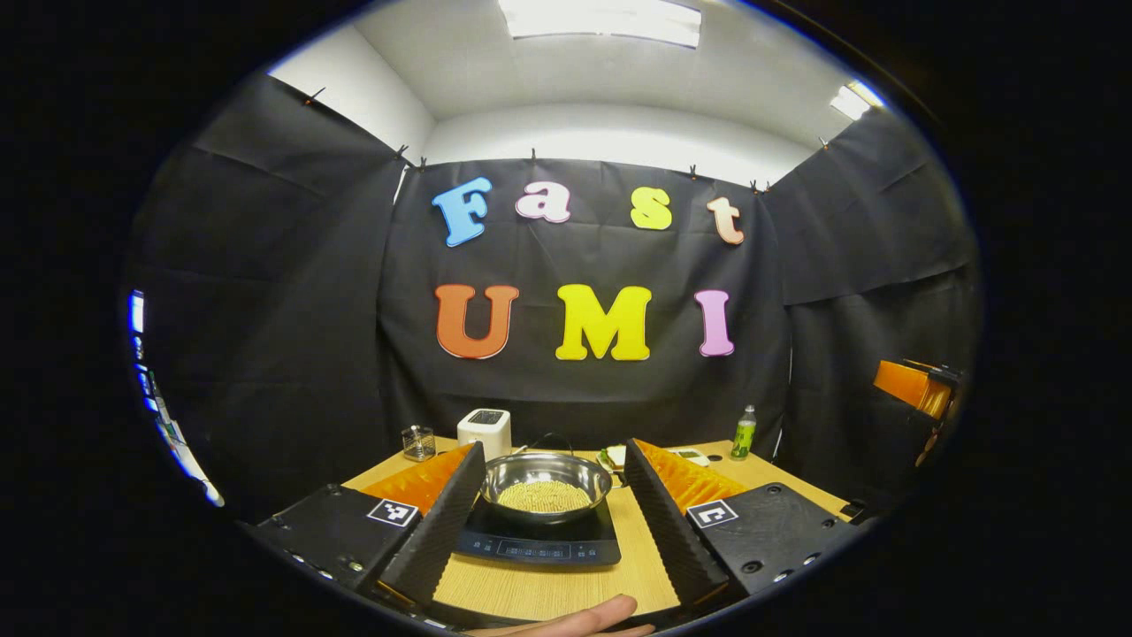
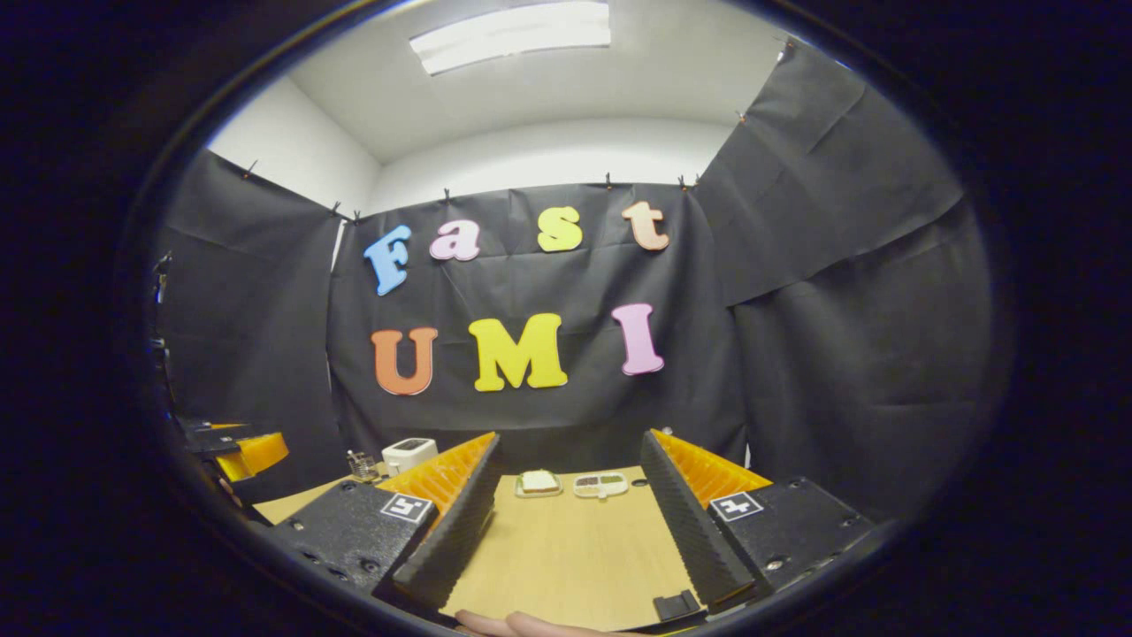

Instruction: First push the handle of the pot to place it horizontally, then grasp the pot with both hands and set it on the induction cooktop.

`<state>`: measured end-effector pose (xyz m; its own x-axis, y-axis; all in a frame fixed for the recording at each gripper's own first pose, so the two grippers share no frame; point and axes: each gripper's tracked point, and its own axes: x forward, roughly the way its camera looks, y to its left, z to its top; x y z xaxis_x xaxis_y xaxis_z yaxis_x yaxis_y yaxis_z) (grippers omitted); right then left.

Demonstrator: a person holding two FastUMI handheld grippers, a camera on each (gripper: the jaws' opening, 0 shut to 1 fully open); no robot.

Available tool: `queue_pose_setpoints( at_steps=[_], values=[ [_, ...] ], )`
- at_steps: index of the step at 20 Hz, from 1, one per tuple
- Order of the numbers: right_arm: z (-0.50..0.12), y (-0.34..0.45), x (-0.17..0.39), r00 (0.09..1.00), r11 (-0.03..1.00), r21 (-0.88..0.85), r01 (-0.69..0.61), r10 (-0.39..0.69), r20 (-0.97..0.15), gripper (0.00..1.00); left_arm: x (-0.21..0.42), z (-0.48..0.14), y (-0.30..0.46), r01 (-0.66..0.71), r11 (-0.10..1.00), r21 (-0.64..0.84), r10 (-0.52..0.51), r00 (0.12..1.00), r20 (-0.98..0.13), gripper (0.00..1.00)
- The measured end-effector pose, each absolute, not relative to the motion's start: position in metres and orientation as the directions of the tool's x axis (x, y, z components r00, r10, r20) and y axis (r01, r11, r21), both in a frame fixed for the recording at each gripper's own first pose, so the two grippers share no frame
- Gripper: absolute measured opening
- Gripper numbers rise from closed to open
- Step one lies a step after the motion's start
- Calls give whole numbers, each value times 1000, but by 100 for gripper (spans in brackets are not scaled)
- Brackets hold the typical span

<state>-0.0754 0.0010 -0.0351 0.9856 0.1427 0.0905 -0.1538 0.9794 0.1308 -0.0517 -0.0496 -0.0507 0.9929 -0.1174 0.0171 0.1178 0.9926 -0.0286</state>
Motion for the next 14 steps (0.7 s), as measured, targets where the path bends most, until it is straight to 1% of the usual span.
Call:
queue_pose_setpoints(
  at_steps=[2,8,9,10,14],
  values=[
    [-36,1,-76,985,978,136,-158,147,90,96,-51,-57,-55,139,990,-38,-138,990,6,94],
    [-43,12,-75,978,969,149,-198,185,92,95,-50,-56,-57,140,990,-25,-140,990,22,94],
    [-45,13,-75,978,969,141,-201,189,93,99,-48,-57,-59,144,989,-30,-143,989,20,94],
    [-45,14,-75,977,970,134,-203,191,96,95,-49,-57,-60,146,989,-33,-146,989,18,94],
    [-48,21,-76,970,965,133,-227,212,117,95,-47,-59,-60,139,990,-38,-138,990,21,94]
  ],
)
